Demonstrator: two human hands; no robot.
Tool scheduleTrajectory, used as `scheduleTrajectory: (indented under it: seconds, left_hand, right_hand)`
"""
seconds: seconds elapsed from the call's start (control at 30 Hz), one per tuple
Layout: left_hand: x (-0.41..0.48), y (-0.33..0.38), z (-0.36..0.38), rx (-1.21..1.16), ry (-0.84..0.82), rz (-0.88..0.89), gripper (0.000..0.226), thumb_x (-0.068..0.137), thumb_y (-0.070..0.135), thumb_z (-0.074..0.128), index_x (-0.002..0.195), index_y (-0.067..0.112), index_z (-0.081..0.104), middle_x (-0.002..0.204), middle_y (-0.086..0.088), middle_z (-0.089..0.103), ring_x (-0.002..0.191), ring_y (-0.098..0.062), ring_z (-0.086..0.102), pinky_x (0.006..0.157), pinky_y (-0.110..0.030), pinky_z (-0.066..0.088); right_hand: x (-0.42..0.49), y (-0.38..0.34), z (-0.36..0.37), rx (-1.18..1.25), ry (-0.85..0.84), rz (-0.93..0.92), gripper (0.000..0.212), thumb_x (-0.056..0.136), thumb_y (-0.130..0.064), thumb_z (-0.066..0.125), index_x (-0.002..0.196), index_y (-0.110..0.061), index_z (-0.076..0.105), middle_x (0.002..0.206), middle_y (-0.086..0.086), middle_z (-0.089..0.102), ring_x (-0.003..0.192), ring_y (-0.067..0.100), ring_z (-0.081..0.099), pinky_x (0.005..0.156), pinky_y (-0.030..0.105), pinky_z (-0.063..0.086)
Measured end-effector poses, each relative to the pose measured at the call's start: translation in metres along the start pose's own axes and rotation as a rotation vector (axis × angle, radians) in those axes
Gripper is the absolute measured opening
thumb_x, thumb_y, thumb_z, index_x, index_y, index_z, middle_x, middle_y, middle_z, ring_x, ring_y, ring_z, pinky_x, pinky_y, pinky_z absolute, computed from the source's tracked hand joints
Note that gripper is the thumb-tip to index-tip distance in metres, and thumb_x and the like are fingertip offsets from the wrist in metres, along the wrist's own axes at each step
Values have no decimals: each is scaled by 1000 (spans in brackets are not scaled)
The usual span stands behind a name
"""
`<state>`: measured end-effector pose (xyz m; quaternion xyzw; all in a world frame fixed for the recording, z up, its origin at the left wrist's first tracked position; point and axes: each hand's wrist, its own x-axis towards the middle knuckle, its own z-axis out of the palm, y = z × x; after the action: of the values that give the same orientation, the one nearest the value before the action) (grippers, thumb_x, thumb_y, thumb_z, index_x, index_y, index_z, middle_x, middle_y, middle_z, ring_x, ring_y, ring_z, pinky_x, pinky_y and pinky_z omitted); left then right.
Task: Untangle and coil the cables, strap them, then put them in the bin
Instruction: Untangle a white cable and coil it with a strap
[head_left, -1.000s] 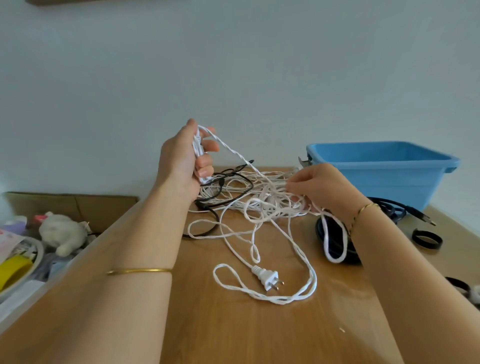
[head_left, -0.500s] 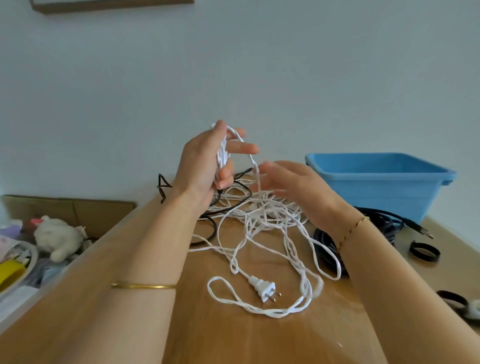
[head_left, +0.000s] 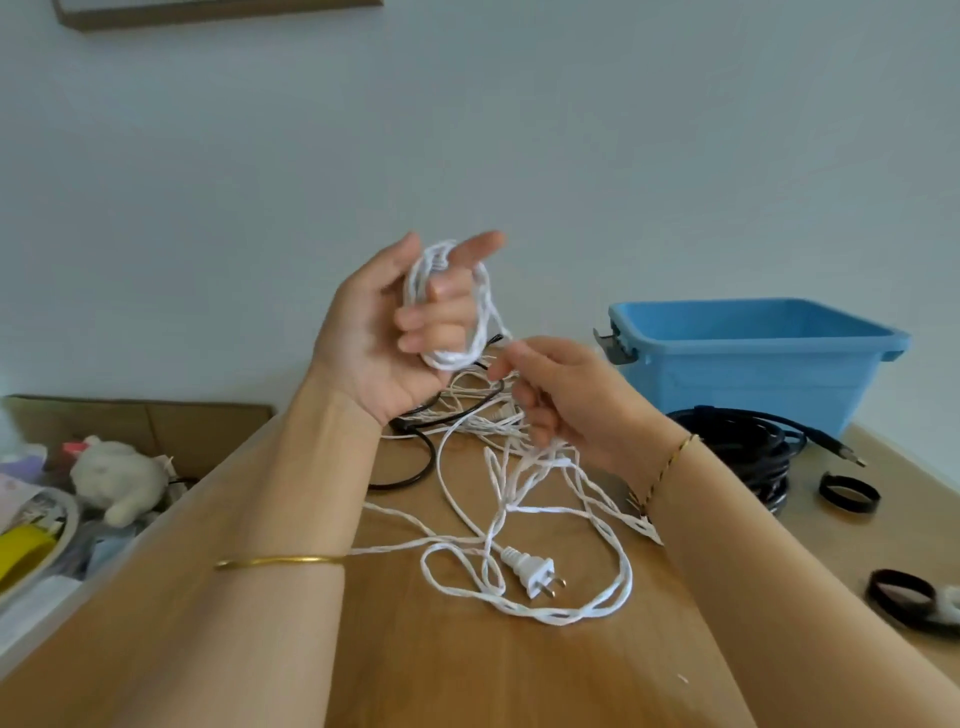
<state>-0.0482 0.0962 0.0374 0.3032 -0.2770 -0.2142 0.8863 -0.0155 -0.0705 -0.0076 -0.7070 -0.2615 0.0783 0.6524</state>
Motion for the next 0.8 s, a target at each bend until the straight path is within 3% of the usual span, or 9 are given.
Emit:
scheduleTrajectory:
  seconds: [0.13,0.23,0.33,0.47,0.53,0.57,0.63,0.7,0.8]
  left_hand:
    - [3,-6,3,272,415,364,37,98,23,35,124,0,46,63,-2,53,44,-8,44,45,-17,43]
    - [12,-17,3,346,493,478,30,103,27,35,121,4,46,68,-5,56,51,-12,51,71,-40,59]
    - [15,-25,7,514,562,559,21,103,25,38,115,12,48,70,-3,59,55,-12,55,88,-52,53]
    - [16,-30,2,1039,662,705,25,104,23,37,128,23,44,77,4,62,63,-10,57,85,-47,51]
    - [13,-28,-2,1331,694,775,19,103,20,37,117,20,50,92,-2,62,67,-10,58,76,-35,53]
    - [10,-26,-3,1455,715,795,21,103,19,38,117,13,52,99,-5,62,69,-12,58,74,-28,52]
    - [7,-24,-4,1657,731,763,22,102,17,40,116,7,54,114,-10,61,70,-15,57,70,-14,47]
    - [7,-25,-6,1836,724,630,13,101,13,41,103,22,50,136,-13,52,81,-14,59,69,-14,41]
    - [8,-21,-15,2145,698,301,21,101,16,43,115,5,53,152,0,36,128,-12,45,99,-20,32]
  right_hand:
    - [-2,-5,9,-150,-147,35,26,97,-19,50,91,4,62,60,5,46,43,13,47,52,27,51]
    - [-5,-9,12,-214,-215,46,19,93,-12,57,85,6,59,60,11,53,49,16,56,53,22,54]
    - [-9,-10,11,-201,-289,66,16,91,0,56,102,11,60,69,13,60,58,15,59,57,18,55]
    - [-5,-9,12,-324,-338,34,15,86,0,62,101,2,63,99,29,66,79,28,63,84,40,54]
    - [-6,-7,14,-423,-362,8,15,82,-6,68,96,-2,63,98,25,68,81,31,62,81,45,51]
    - [-7,-8,14,-445,-356,3,16,81,-6,69,95,-2,63,93,20,70,78,26,61,75,38,48]
    - [-7,-11,11,-458,-312,0,19,81,-4,68,99,-3,63,85,14,69,72,18,56,69,29,43]
    - [-6,-16,6,-514,-279,-35,25,79,-3,67,103,-9,65,93,15,69,76,26,58,71,33,48]
    - [-8,-23,-4,-537,-181,-128,32,80,4,62,108,-10,67,101,7,70,87,12,66,78,19,51]
